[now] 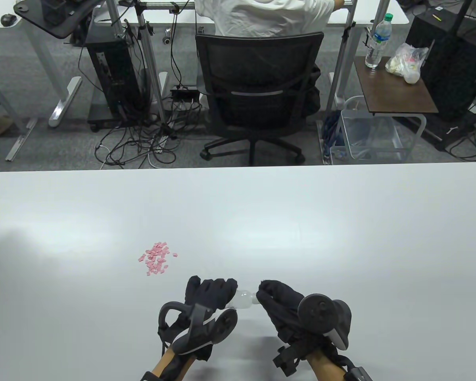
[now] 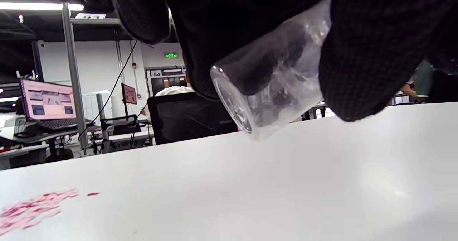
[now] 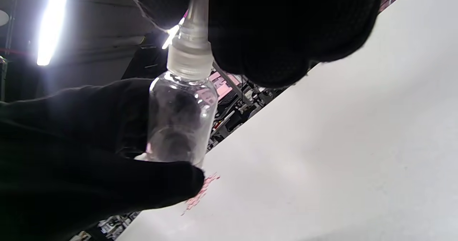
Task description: Squeeze empty conical bottle to blow paper scraps with air puff
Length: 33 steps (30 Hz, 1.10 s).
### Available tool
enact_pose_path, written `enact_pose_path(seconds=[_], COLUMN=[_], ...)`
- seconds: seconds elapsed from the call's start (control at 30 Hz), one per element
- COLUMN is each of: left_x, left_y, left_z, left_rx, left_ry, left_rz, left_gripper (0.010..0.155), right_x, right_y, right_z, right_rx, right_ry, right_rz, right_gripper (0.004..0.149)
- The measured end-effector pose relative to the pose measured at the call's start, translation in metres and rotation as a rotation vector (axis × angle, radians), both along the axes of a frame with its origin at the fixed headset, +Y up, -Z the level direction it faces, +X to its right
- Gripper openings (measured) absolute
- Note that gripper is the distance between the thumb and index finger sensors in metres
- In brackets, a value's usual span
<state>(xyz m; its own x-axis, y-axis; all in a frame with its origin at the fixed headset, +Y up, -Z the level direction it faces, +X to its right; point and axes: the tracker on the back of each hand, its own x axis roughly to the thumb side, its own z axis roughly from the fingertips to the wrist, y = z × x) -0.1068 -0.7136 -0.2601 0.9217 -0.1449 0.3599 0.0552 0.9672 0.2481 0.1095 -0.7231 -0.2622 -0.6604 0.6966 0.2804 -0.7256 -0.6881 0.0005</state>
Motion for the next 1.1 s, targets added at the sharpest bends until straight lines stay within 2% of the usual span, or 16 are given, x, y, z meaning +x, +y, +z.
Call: enact_pose_path(seconds=[0.13,0.27,0.4,0.47,0.57,0.63,0.7,0.73,0.83,0.93,0.97,1.0,1.1], left_x=[-0.002,-0.004,-0.004,-0.004,-0.005,-0.009,-0.014,-0.016,-0.014,-0.002,0.001,0.004,0.003], left_y=[0.001,-0.001,0.001,0.002,0.005,0.006,0.006,0.005,0.002,0.005,0.006,0.008,0.009], left_z=[0.002,0.003,0.007,0.008,0.006,0.003,-0.001,-0.002,0.003,0.012,0.014,0.015,0.01], left_rx=[0.055,0.057,0.125,0.123,0.027,-0.015,-0.126,-0.134,-0.028,0.119,0.136,0.1,-0.116], left_ry=[0.008,0.002,-0.03,-0.045,-0.069,-0.075,-0.084,-0.08,-0.063,-0.058,-0.065,-0.078,-0.09], left_rz=[0.006,-0.005,-0.048,-0.066,-0.059,-0.007,0.064,0.081,0.064,-0.054,-0.092,-0.105,0.0], left_gripper=[0.074,0.074,0.075,0.074,0.074,0.073,0.073,0.074,0.075,0.074,0.075,0.075,0.075], right_x=[0.001,0.0,0.002,0.002,0.003,0.001,-0.001,-0.001,0.0,0.005,0.006,0.007,0.009], right_y=[-0.004,-0.004,-0.011,-0.015,-0.017,-0.014,-0.009,-0.007,-0.007,-0.007,-0.008,-0.009,-0.008], right_z=[-0.004,-0.011,-0.015,-0.015,-0.013,-0.009,-0.007,-0.006,-0.005,-0.006,-0.005,-0.005,-0.003], right_rx=[-0.098,-0.113,-0.146,-0.158,-0.113,-0.048,0.033,0.034,0.015,-0.04,-0.05,-0.038,-0.015], right_ry=[-0.055,-0.04,-0.026,-0.015,-0.009,0.005,0.026,0.027,-0.024,-0.061,-0.052,-0.055,-0.04], right_rz=[0.004,0.004,-0.091,-0.115,-0.101,-0.083,-0.015,0.004,-0.026,-0.02,-0.031,-0.051,-0.036], right_gripper=[0.052,0.047,0.046,0.045,0.044,0.044,0.044,0.043,0.045,0.044,0.044,0.043,0.043])
